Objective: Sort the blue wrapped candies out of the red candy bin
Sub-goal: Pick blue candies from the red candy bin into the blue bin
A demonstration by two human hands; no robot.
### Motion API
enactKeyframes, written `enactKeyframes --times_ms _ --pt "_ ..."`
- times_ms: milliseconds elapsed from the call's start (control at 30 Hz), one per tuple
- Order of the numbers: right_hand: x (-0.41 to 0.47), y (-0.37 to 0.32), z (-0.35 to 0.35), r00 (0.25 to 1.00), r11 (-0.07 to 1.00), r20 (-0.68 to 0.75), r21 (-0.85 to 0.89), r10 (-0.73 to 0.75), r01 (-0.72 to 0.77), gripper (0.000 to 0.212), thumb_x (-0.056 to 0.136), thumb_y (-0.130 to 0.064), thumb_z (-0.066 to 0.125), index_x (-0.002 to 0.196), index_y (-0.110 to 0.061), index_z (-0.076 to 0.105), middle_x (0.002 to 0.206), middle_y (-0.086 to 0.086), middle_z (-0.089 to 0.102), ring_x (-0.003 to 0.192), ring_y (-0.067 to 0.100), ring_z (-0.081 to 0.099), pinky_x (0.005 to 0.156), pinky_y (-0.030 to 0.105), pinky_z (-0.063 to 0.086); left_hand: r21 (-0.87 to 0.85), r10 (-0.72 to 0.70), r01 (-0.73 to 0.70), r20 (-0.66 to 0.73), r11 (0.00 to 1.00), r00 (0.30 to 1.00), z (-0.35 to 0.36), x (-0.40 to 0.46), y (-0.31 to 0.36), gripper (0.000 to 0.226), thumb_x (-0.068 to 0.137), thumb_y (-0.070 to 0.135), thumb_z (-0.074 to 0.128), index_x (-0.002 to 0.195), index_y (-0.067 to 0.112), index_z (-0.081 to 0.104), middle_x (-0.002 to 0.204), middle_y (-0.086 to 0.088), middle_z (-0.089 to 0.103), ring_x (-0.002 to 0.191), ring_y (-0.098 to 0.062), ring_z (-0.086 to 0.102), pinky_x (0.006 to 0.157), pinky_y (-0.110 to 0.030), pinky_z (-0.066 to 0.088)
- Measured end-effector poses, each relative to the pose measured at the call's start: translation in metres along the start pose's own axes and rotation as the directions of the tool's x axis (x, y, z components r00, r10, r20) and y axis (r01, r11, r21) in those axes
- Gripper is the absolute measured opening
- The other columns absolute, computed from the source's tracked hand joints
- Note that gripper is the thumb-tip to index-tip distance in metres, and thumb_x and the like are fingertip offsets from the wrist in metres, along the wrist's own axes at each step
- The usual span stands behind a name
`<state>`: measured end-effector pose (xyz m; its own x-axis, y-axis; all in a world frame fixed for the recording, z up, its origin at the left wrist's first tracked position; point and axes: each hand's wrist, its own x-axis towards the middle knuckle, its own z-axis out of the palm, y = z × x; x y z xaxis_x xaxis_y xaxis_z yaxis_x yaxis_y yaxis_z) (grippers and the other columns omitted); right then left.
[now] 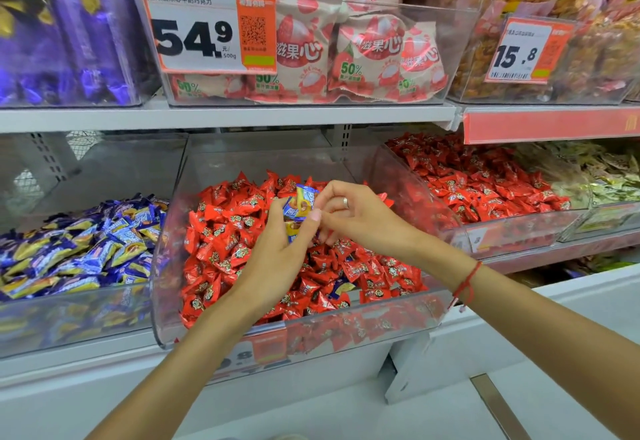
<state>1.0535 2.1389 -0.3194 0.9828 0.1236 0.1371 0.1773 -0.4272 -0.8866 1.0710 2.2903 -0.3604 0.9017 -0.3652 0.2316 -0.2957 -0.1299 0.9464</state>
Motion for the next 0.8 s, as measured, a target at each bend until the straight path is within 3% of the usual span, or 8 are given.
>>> enactKeyframes --times_ms 133,233,367,467,533,600,733,800 --pt "-0.001 -0.002 -0.013 0.997 1.000 0.079 -0.015 -0.003 0.005 0.011 0.086 -0.008 0.069 0.097 -0.011 0.067 0.076 0.006 0.068 0.063 0.012 0.064 0.066 0.024 0.055 -0.034 0.038 -0.042 -0.093 0.999 0.995 -0.004 0.004 -0.003 0.014 0.100 0.034 0.044 0.109 0.024 0.049 0.074 0.014 0.054 0.055 0.004 0.050 0.051 -0.014 0.037" --pt "-0.005 0.007 -0.033 0.990 0.960 0.137 -0.278 0.029 0.010 0.010 0.081 -0.006 0.074 0.091 -0.008 0.074 0.075 0.001 0.069 0.056 -0.004 0.057 0.061 0.013 0.046 -0.024 0.057 -0.060 -0.093 0.998 0.994 -0.006 0.003 -0.004 0.018 0.099 0.035 0.046 0.114 0.026 0.050 0.087 0.009 0.061 0.071 0.001 0.057 0.060 -0.012 0.041" --pt "-0.008 0.029 -0.030 0.894 0.651 0.390 -0.741 0.221 0.162 0.028 0.076 -0.022 0.079 0.104 -0.023 0.075 0.060 -0.015 0.059 0.053 -0.003 0.051 0.054 0.012 0.037 0.005 0.086 -0.086 -0.084 0.996 0.993 -0.005 0.002 -0.004 0.020 0.099 0.033 0.049 0.116 0.023 0.052 0.088 0.005 0.063 0.085 -0.017 0.061 0.073 -0.021 0.045" --pt "-0.006 0.036 -0.018 0.877 0.437 0.399 -0.861 0.268 0.259 0.036 0.077 -0.039 0.076 0.112 -0.030 0.070 0.063 -0.020 0.050 0.066 0.006 0.047 0.055 0.025 0.035 0.001 0.095 -0.095 -0.072 0.995 0.993 -0.005 0.001 -0.003 0.013 0.098 0.033 0.050 0.109 0.027 0.053 0.090 -0.002 0.064 0.087 -0.026 0.060 0.079 -0.032 0.047" --pt "-0.005 0.036 -0.013 0.884 0.355 0.409 -0.880 0.228 0.315 0.027 0.081 -0.037 0.071 0.107 -0.031 0.072 0.081 -0.015 0.065 0.082 0.015 0.057 0.058 0.026 0.032 0.009 0.092 -0.092 -0.065 0.996 0.994 -0.006 -0.001 -0.001 0.009 0.097 0.034 0.052 0.105 0.031 0.053 0.090 -0.002 0.064 0.088 -0.032 0.061 0.083 -0.043 0.049" --pt "-0.006 0.038 -0.011 0.895 0.339 0.407 -0.881 0.184 0.331 0.019 0.084 -0.026 0.062 0.099 -0.028 0.074 0.094 -0.009 0.071 0.089 0.020 0.063 0.063 0.024 0.033 0.002 0.105 -0.105 -0.055 0.994 0.993 -0.007 -0.002 0.002 0.006 0.096 0.034 0.054 0.102 0.033 0.054 0.091 0.001 0.064 0.090 -0.033 0.061 0.085 -0.050 0.050" --pt "-0.013 0.038 -0.020 0.913 0.440 0.356 -0.865 0.198 0.242 0.021 0.081 -0.016 0.057 0.088 -0.026 0.074 0.090 -0.011 0.072 0.077 0.013 0.061 0.060 0.024 0.044 0.049 0.157 -0.157 0.006 0.986 0.988 -0.022 -0.012 0.020 0.011 0.096 0.038 0.053 0.107 0.037 0.053 0.095 0.004 0.067 0.091 -0.030 0.064 0.073 -0.042 0.051" --pt "-0.016 0.039 -0.022 0.906 0.481 0.360 -0.849 0.223 0.219 0.017 0.080 -0.020 0.063 0.089 -0.028 0.075 0.086 -0.010 0.072 0.076 0.010 0.062 0.063 0.026 0.047 0.089 0.181 -0.182 0.015 0.979 0.983 -0.034 -0.018 0.025 0.016 0.096 0.039 0.054 0.112 0.035 0.052 0.099 0.009 0.067 0.091 -0.027 0.065 0.083 -0.048 0.052"
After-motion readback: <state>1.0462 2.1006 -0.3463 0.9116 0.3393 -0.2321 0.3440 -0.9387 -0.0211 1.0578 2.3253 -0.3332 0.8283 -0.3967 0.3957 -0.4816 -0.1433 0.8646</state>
